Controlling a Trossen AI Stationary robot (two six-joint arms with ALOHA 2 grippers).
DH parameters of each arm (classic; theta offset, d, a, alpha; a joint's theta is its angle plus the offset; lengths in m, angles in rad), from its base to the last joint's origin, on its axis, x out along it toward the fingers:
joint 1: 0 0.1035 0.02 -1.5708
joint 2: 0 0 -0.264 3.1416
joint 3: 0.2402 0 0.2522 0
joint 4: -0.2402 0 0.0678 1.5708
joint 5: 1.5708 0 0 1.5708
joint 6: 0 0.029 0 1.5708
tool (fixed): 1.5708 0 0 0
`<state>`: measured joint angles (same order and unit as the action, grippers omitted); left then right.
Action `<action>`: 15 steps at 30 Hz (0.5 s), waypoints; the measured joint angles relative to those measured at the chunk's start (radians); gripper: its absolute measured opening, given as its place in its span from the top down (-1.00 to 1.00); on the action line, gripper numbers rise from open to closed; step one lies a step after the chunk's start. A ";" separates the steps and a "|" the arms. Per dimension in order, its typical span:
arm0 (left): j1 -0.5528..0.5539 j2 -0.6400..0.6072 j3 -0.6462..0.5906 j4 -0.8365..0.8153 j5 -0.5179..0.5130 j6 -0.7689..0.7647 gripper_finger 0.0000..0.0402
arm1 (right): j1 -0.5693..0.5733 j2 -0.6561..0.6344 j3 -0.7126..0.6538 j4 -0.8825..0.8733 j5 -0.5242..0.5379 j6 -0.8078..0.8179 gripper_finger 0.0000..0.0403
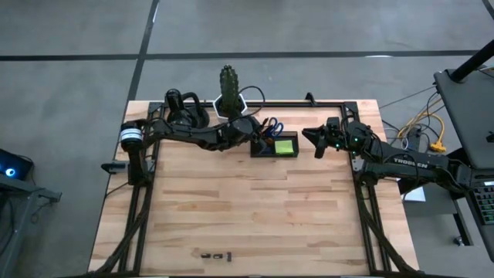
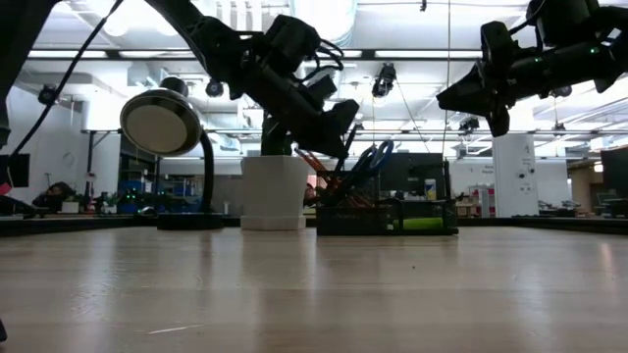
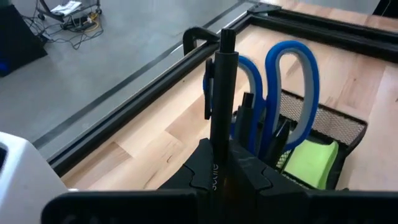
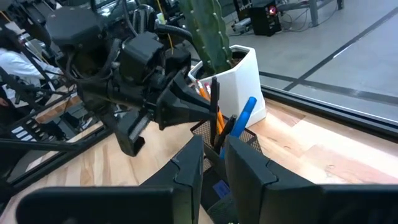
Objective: Pick and place office supplies into organizer
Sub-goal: Put the pen into the left section of the desk organizer, then put the left binder clip into the bottom section of the desk organizer
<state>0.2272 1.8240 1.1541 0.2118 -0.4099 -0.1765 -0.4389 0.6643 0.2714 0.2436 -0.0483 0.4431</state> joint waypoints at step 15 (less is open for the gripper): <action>0.002 0.011 0.001 -0.004 0.000 -0.001 0.51 | -0.001 0.000 0.000 0.000 -0.001 -0.001 0.72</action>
<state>0.2291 1.8355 1.1549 0.2075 -0.4103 -0.1772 -0.4397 0.6643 0.2714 0.2436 -0.0490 0.4419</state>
